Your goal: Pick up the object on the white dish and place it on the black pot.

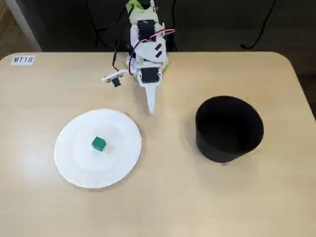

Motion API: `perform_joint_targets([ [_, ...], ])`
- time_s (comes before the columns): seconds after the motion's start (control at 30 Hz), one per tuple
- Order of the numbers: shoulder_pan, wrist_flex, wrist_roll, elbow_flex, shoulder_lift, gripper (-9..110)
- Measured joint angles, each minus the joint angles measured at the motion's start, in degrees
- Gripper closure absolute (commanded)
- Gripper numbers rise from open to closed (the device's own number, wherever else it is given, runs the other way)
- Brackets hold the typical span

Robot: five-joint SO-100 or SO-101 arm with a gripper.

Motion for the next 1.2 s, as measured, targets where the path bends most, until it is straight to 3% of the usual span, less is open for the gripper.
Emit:
perform_joint_targets([
  [0.8,-1.8,-1.0,-0.8,-6.3,-1.2,102],
  [1.2,-2.6,-1.9,-1.8,-39.3,-40.1,102],
])
